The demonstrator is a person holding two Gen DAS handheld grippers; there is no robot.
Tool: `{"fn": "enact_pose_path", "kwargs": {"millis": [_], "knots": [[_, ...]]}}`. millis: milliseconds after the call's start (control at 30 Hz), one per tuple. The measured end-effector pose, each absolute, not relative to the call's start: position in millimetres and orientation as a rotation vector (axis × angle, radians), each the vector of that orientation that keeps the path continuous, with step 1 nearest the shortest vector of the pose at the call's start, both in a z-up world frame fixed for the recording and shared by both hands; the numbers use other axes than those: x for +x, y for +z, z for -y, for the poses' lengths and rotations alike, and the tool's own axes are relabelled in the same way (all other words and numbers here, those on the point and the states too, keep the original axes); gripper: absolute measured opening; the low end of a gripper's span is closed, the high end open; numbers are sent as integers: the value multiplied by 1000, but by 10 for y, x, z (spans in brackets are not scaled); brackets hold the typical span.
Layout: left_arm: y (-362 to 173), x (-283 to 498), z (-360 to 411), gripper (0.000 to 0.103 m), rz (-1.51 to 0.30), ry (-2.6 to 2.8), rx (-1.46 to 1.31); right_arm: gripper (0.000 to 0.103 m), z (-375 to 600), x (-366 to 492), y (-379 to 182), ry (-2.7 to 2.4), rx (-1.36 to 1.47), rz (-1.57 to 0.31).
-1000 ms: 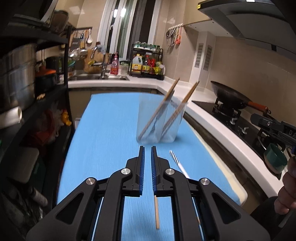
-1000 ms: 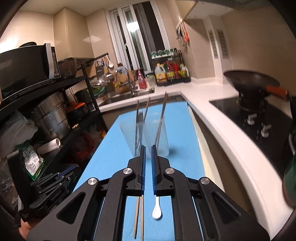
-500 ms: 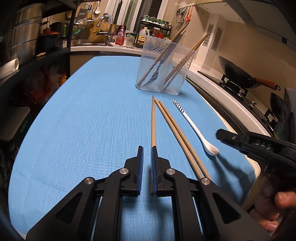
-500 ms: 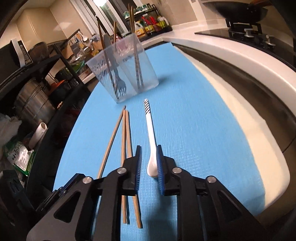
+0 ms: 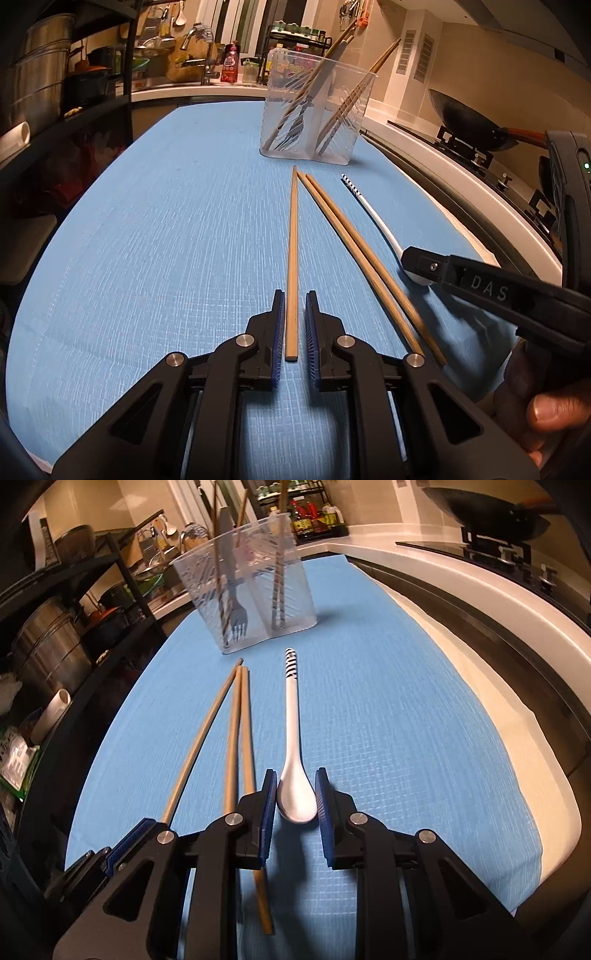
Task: Organize utensils
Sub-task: 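Grasp a wooden chopstick with the left tool while the right tool grasps the white spoon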
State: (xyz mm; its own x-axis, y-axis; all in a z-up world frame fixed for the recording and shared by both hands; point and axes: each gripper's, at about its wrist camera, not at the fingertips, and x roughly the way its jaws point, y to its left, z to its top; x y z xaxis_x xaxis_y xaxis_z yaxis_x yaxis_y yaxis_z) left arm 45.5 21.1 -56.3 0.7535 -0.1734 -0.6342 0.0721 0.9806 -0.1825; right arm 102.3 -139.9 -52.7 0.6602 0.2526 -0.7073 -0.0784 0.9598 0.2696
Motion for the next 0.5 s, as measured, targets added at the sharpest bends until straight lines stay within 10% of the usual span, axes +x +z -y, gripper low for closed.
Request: {"fn": "enact_pose_path", "kwargs": {"millis": [133, 500], "knots": [[-568, 439, -149, 12, -690, -123, -114, 7, 1386, 1003, -491, 202, 197, -820], [-569, 428, -181, 7, -681, -80, -109, 10, 1562, 991, -464, 159, 232, -829]]}}
